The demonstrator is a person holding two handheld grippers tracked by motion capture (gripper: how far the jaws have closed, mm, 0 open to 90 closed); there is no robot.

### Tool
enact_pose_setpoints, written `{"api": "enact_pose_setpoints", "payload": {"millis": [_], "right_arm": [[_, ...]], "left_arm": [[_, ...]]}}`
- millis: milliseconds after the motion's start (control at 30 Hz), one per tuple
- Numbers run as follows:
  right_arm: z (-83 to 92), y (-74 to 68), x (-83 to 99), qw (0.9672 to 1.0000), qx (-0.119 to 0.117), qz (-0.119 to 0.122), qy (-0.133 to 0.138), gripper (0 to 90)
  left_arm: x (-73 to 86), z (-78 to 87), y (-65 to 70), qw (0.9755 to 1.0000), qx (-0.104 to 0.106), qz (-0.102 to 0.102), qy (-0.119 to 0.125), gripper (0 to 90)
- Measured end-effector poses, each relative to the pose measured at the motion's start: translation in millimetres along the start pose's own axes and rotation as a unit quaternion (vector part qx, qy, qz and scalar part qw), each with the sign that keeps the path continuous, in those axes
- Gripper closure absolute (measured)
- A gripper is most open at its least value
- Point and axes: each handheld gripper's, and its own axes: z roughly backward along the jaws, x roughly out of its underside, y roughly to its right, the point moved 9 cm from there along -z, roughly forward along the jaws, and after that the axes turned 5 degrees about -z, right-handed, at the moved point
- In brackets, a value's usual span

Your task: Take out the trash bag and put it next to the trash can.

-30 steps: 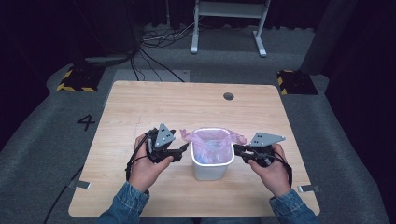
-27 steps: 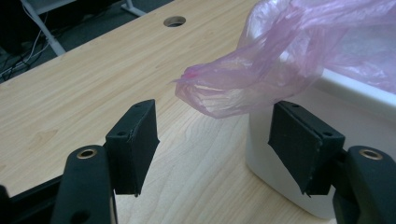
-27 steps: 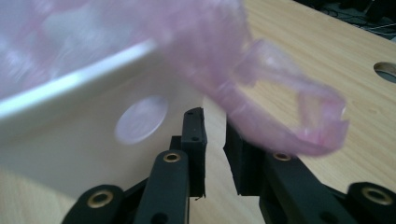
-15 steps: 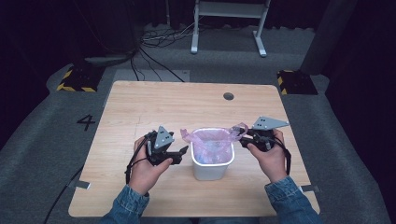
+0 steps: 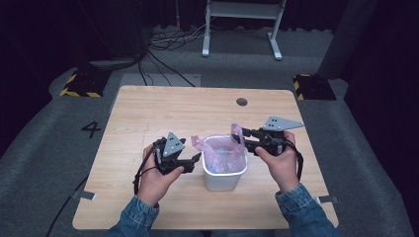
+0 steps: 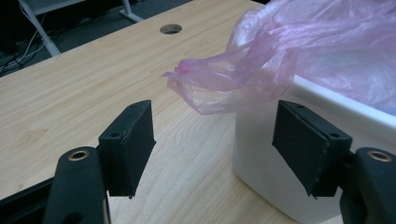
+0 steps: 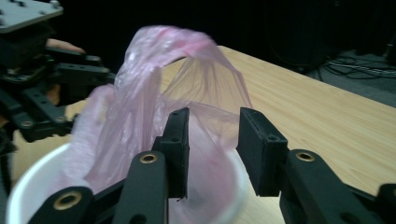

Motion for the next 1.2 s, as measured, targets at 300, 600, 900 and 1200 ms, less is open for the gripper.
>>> {"api": "enact_pose_setpoints", "payload": {"millis": [300,600,900,1200], "right_arm": [[-21.5,-32.1,3.2,0.9987,-0.029,0.026,-0.032,60.6],[-27.9,-41.5,5.4,0.9978,-0.026,0.044,-0.043,60.6],[-27.4,-41.0,4.5,0.9972,-0.012,0.055,-0.049,60.8],[-24.5,-41.2,4.3,0.9968,-0.007,0.065,-0.046,60.2]], "left_arm": [[-7.0,6.8,0.1,0.9999,-0.003,0.003,0.013,28.3],[-26.3,41.7,15.7,0.9985,0.031,-0.017,0.041,27.8],[-57.7,33.2,49.4,0.9946,0.077,-0.035,0.059,31.4],[-62.6,12.7,61.0,0.9940,0.077,-0.071,0.033,62.7]]}}
